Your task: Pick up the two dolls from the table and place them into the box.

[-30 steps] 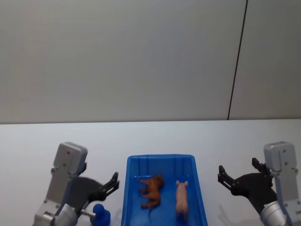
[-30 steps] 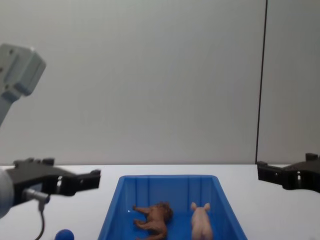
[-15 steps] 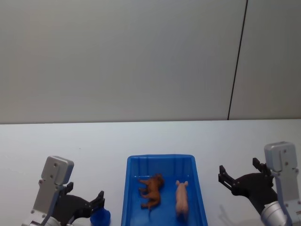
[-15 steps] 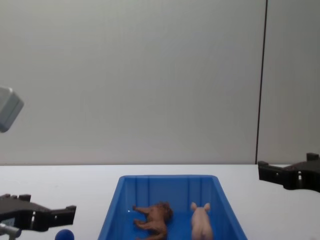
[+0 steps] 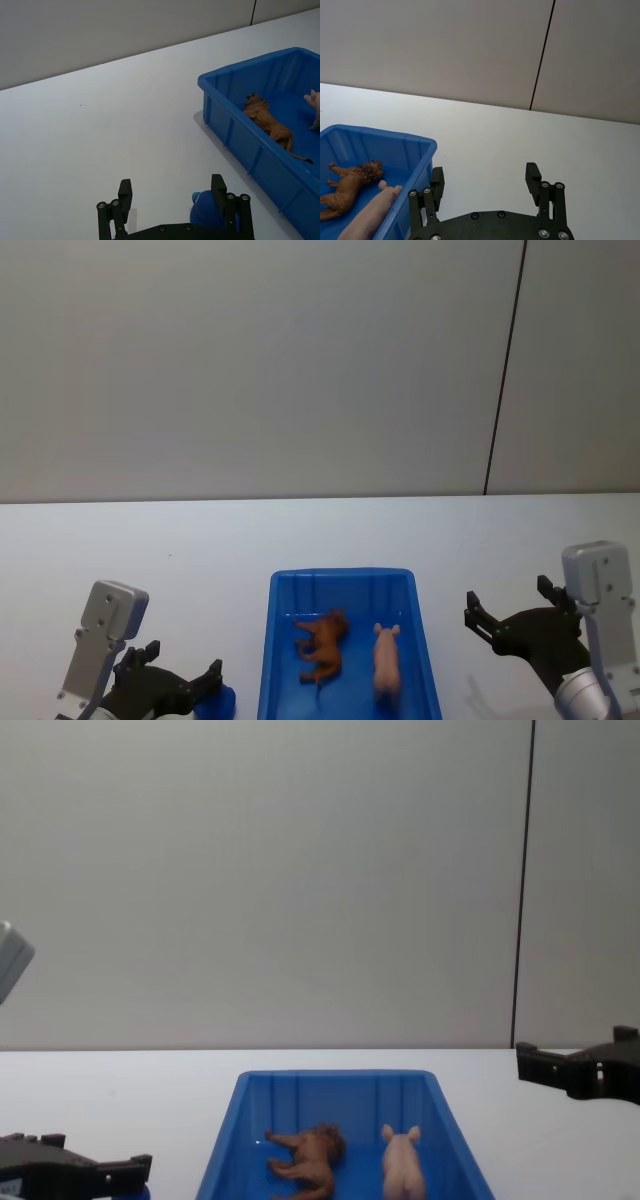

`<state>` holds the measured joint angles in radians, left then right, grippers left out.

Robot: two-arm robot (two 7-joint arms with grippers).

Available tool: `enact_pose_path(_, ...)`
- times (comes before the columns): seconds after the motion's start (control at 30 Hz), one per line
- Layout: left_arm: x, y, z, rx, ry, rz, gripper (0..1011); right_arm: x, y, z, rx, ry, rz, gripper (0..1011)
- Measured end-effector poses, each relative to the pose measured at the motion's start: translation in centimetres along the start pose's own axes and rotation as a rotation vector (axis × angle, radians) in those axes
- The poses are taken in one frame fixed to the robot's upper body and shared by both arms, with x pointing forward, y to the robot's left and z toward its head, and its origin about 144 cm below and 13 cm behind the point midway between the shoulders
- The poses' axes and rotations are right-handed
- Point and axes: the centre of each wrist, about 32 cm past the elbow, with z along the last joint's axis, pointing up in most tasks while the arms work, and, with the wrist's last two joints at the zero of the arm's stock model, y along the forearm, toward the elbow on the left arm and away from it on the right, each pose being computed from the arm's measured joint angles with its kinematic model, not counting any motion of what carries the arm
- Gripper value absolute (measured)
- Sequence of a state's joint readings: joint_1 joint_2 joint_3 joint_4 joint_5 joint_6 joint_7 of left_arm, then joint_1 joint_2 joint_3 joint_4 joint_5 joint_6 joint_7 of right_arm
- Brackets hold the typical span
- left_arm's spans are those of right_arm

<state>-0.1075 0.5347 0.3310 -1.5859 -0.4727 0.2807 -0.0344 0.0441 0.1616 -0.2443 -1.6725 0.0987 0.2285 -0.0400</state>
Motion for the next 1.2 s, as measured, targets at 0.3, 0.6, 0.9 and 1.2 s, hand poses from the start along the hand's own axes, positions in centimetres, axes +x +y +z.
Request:
enact_pose_path(0.3, 0.32, -0.07, -0.17, -0.007, 0.012, -0.024, 1001, 0.00, 0.00, 0.00, 0.000, 0.000, 0.000, 1001)
enact_pose_path(0.6, 0.49, -0.03, -0.24, -0.020, 0.025, -0.037, 1001, 0.00, 0.00, 0.00, 0.000, 0.000, 0.000, 1001)
enact_pose_path(0.9, 0.66, 0.13, 0.00, -0.040, 0.024, -0.041, 1001, 0.00, 0.00, -0.01, 0.000, 0.000, 0.000, 1001)
enact_pose_path(1.2, 0.89, 0.24, 0.14, -0.049, 0.020, -0.064, 1001, 0.00, 0.00, -0.01, 0.000, 0.000, 0.000, 1001)
